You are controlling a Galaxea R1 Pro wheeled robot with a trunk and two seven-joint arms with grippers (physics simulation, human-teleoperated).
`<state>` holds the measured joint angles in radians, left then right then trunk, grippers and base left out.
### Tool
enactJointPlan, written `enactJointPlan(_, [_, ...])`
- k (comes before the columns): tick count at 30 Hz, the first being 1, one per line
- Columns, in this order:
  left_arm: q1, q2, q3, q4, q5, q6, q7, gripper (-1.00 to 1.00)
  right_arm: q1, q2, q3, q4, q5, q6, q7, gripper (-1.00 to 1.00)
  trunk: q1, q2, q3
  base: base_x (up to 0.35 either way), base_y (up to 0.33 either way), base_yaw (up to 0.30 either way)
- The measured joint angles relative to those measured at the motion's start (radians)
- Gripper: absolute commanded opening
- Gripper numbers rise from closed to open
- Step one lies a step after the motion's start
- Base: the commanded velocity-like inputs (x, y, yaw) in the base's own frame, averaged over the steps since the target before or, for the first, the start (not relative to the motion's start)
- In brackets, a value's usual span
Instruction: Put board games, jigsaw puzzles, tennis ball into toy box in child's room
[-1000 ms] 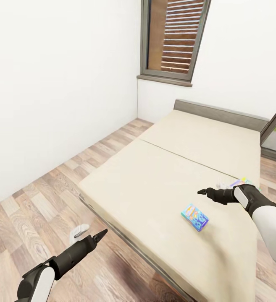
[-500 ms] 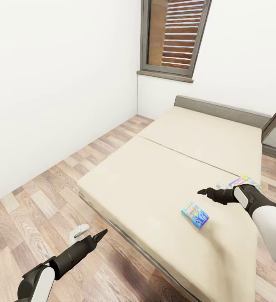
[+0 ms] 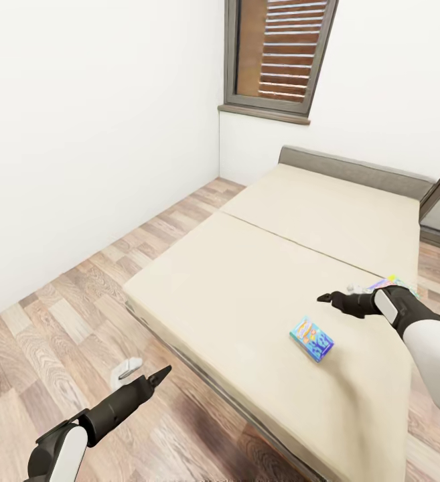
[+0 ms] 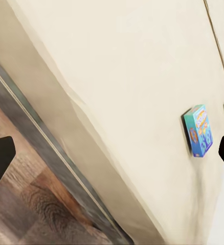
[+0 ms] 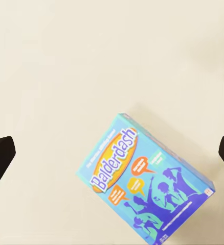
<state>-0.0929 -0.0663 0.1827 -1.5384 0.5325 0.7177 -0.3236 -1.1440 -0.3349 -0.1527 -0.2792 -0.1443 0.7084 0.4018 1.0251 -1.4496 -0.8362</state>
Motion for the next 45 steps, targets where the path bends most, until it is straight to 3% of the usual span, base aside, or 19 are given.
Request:
enactJointPlan(15, [-0.001,0.0,0.0,0.0,0.0,0.0,-0.001,1.0,-0.034,0.009,0.0,0.002,-0.003,0.001,-0.07,1.0,0.0,0.0,-0.024,0.0,0.0,0.0])
enactJointPlan(31, [-0.002,0.0,0.0,0.002,0.0,0.0,0.001,1.0,-0.075,0.011,0.0,0.0,-0.005,-0.004,-0.082,1.0,0.0,0.0,-0.05,0.0,0.0,0.0])
enactJointPlan(45, [-0.003,-0.001,0.0,0.004,-0.001,0.0,0.003,1.0,-0.07,0.021,-0.002,0.004,-0.005,-0.022,-0.074,1.0,0.0,0.0,-0.073,0.0,0.0,0.0])
